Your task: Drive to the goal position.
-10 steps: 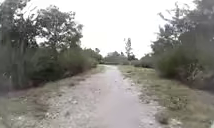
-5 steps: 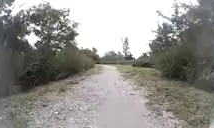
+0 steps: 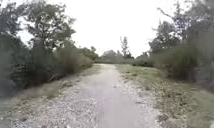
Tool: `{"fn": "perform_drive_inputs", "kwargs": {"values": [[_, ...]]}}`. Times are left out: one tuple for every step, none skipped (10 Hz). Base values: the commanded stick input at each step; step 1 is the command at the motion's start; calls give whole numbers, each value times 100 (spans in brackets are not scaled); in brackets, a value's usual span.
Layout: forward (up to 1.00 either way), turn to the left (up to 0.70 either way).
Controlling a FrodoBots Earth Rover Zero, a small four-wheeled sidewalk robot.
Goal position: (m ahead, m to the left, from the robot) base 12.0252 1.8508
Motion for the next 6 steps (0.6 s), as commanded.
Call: {"fn": "perform_drive_inputs", "kwargs": {"values": [[70, 0], [70, 0], [70, 0], [70, 0], [70, 0], [70, 0]]}}
